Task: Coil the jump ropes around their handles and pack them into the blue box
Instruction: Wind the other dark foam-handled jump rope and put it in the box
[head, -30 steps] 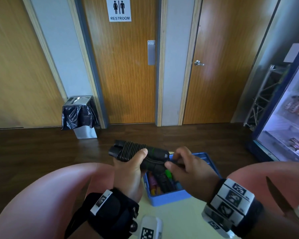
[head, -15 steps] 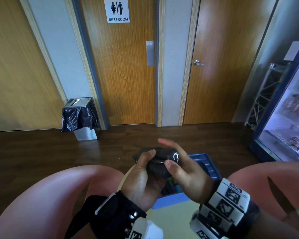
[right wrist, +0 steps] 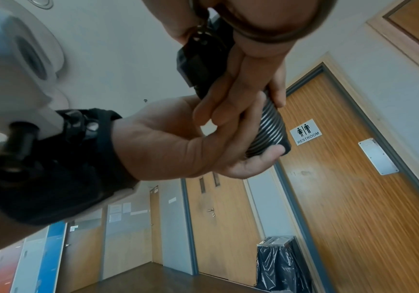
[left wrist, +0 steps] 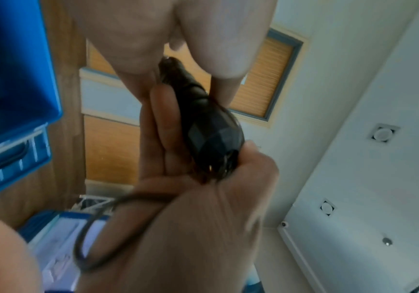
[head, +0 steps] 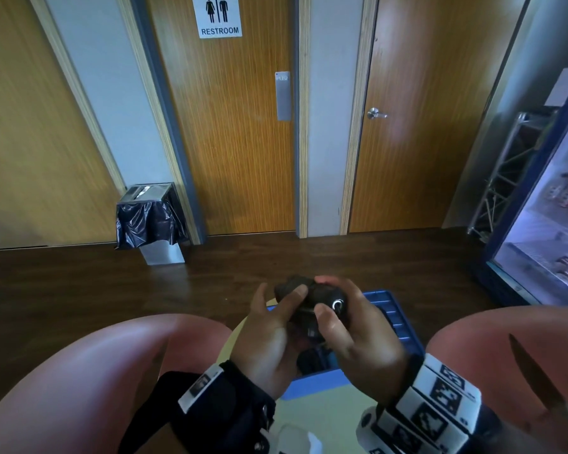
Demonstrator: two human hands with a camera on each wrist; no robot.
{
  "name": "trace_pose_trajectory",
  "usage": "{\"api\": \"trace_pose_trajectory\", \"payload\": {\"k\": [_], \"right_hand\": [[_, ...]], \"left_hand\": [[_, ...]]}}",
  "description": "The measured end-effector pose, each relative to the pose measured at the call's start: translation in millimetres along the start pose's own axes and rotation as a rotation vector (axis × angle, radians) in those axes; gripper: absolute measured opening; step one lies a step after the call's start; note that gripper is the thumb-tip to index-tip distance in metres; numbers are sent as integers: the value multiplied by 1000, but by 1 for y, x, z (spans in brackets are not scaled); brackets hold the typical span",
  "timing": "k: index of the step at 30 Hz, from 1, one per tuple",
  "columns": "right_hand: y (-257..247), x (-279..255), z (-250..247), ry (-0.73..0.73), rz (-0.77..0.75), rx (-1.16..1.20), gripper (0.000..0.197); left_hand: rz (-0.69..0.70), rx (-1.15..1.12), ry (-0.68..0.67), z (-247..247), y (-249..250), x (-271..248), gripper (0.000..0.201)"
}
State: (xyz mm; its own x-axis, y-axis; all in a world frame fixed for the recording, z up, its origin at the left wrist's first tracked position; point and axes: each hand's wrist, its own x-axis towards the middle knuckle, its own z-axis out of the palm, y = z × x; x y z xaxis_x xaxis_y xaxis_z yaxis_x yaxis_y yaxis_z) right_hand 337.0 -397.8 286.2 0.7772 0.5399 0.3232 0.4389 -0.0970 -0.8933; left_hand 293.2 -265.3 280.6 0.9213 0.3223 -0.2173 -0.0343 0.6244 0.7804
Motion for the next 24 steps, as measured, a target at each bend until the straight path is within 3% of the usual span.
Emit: {"api": "trace_pose_trajectory", "payload": {"k": [2,4,6,9,11,12,14,17,20,22,24], "right_hand": [[5,1,-7,-4,20,-12,48],[9,1,-17,-11,37,-29,37],[12,3,-29,-28,65,-13,23],[12,7,-46,-100,147,142,17],[10,11,-59,-154,209,307,23],[10,13,-65,-183,241,392,30],[10,19,-77,-237,300,522,38],[13,24,-94,-303,349,607,38],[18,28,-107,-384,397,653,39],[19,32,-116,-387,488,674,39],[23,38,-125,-379,496,478,39]], "left_hand": [[0,38,-7,5,4,3,71],[-34,168,-1,11,6,6,71],[-8,502,28,12,8,14,66],[238,1149,-27,2,9,32,52],[433,1386,-164,3,8,38,49],[498,1373,-258,7,8,40,55],[496,1293,-406,11,5,44,63],[291,1215,-498,23,6,49,73],[121,974,-631,37,0,49,69],[114,960,-574,38,-3,53,69],[106,917,-493,34,-6,58,58]]}}
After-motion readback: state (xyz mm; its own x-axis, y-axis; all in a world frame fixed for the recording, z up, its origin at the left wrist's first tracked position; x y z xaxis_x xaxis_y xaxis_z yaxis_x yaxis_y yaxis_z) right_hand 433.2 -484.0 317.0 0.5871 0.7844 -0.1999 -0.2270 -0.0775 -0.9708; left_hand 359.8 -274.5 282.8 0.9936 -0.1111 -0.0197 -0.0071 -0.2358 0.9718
